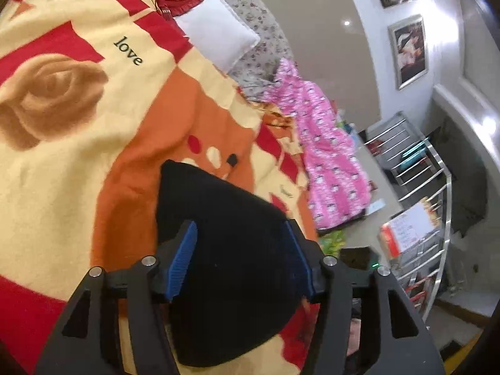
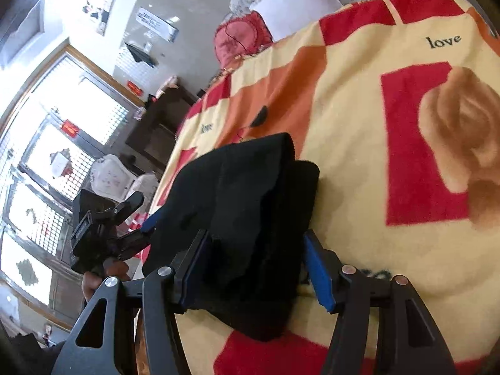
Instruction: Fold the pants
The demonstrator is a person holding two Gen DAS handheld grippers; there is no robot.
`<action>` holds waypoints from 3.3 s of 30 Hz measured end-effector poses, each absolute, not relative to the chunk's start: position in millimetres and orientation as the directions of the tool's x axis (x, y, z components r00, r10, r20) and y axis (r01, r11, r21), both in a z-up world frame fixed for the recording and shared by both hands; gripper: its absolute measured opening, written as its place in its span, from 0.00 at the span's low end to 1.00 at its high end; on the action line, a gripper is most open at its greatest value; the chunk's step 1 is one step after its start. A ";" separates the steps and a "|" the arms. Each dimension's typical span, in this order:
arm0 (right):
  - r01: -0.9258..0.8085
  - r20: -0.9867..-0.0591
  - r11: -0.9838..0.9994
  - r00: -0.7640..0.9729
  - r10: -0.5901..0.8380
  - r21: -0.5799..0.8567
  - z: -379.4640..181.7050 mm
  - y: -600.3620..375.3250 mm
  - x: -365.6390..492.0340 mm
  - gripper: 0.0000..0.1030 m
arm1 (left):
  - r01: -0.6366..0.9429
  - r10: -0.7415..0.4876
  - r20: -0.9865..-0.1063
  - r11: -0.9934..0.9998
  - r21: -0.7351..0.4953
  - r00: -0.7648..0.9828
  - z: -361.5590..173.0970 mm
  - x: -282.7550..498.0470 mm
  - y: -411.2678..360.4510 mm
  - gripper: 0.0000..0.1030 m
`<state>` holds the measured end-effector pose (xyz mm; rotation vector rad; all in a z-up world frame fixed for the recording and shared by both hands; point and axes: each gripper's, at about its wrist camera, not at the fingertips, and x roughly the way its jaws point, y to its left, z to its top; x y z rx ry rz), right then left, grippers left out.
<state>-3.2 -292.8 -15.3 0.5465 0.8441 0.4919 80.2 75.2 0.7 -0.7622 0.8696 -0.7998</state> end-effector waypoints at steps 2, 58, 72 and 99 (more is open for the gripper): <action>-0.207 -0.555 0.764 0.576 0.601 0.611 -15.3 -290.9 -4.8 0.57 | 0.277 -0.861 -0.319 0.443 -0.853 0.396 -1.0 79.1 76.3 0.66; -0.256 -0.567 0.953 0.766 0.303 0.164 65.1 -245.4 -14.5 0.18 | 0.480 -0.679 -0.567 0.733 -0.483 0.467 20.4 59.5 4.3 0.23; -0.222 -0.665 0.969 0.708 0.237 0.109 16.3 -245.5 -2.5 0.14 | 0.410 -0.653 -0.591 0.758 -0.508 0.474 38.0 142.3 -10.4 0.13; -0.126 -0.737 0.990 0.664 0.130 0.061 35.5 -257.4 79.4 0.21 | 0.448 -0.645 -0.538 0.764 -0.464 0.543 24.5 49.3 -18.2 0.74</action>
